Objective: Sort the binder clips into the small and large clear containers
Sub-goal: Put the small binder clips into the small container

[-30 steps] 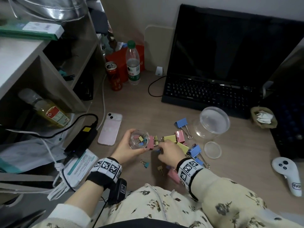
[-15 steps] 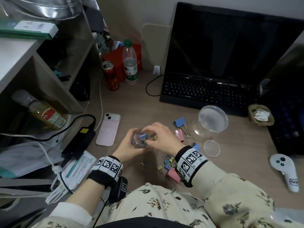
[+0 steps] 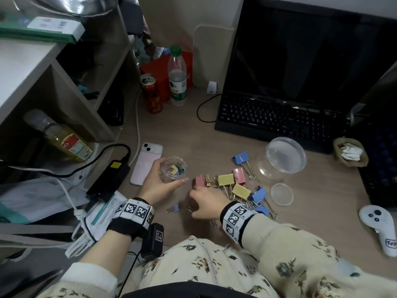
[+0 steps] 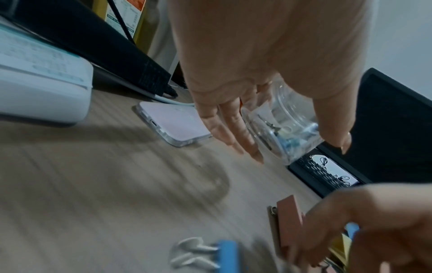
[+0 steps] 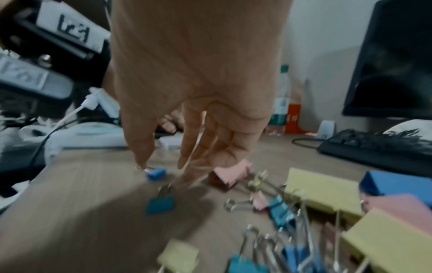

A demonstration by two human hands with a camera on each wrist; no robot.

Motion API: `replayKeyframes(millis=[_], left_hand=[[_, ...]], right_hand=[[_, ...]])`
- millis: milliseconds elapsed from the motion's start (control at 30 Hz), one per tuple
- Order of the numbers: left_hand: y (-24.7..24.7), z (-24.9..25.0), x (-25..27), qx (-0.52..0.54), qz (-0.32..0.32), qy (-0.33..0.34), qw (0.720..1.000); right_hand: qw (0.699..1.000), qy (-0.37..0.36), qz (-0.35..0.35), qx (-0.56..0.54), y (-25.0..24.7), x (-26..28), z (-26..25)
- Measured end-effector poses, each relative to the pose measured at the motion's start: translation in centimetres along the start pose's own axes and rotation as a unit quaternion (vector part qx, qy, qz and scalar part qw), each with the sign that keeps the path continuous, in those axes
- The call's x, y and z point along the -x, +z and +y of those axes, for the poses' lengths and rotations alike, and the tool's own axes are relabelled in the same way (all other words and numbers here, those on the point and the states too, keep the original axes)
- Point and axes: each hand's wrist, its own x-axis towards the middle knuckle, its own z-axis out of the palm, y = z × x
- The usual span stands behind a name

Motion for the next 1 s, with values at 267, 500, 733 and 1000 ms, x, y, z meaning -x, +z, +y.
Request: replayKeyframes(millis=[267,500,733,1000], left_hand=[[-0.3,-0.3,0.6,0.002,0.002,-0.009,1.0],[-1.4,-0.8,1.0,-0.002,0.007,-0.002,1.0],[-1.4,-1.2,2.0,-0.005,-0.025,0.011,1.0],[-3.5,-1.4,3.5,0.036,0.04,0.013,0.998]], right_hand=[[1.0,-0.004,-0.005,0.027,2.4,-0.5,-0.3],[0.993,0.053,0.048,-0.097,1.3,-0.6,0.7],[0.936,-0.014,0.251,-0.247,-4.6,-1.2,-0.4],[0.92,-0.15,0.279,-0.232,-5.2,-1.5,-1.8]])
